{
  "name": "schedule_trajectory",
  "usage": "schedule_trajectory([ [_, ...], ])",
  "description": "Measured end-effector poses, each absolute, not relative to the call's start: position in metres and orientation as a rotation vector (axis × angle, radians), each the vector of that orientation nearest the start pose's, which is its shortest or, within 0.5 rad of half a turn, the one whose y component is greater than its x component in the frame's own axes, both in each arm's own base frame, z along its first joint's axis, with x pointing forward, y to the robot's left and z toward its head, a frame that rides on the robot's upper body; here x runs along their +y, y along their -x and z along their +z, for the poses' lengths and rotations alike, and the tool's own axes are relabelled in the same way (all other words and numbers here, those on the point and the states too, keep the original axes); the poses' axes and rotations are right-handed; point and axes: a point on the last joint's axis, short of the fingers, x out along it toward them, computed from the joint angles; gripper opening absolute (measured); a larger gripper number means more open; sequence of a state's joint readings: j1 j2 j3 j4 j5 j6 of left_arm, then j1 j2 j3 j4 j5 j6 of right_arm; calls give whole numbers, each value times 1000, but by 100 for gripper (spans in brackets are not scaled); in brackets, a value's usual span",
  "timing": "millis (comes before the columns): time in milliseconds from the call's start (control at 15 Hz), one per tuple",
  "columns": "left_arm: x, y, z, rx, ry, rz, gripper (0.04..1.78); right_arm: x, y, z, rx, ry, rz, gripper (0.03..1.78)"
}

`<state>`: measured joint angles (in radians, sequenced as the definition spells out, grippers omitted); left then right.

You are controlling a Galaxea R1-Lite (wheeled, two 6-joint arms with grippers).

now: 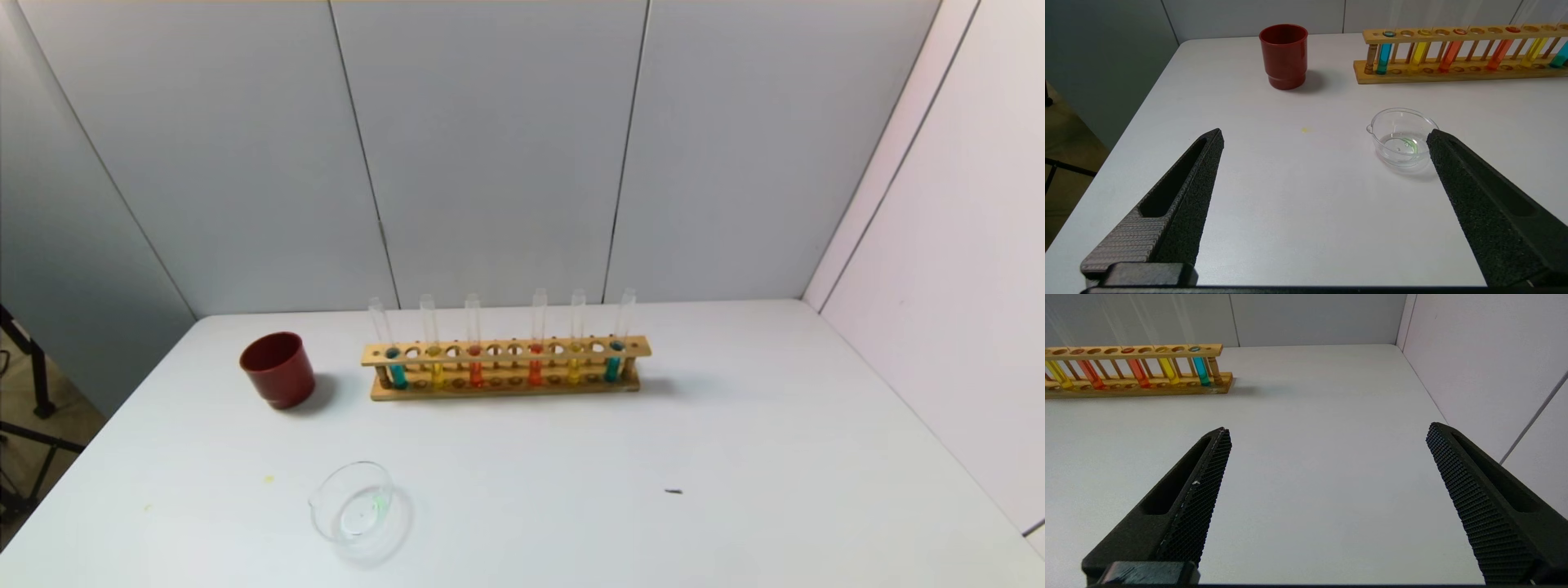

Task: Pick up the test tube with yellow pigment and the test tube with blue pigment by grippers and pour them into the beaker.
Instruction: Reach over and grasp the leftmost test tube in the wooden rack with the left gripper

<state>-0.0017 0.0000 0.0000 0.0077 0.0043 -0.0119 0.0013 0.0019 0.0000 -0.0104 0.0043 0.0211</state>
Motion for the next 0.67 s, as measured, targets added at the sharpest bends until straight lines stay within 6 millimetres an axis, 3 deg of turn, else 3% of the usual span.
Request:
schedule_trajectory([
  [667, 0, 23, 75, 8, 11, 3, 175, 0, 23, 77, -8, -21, 5, 174],
])
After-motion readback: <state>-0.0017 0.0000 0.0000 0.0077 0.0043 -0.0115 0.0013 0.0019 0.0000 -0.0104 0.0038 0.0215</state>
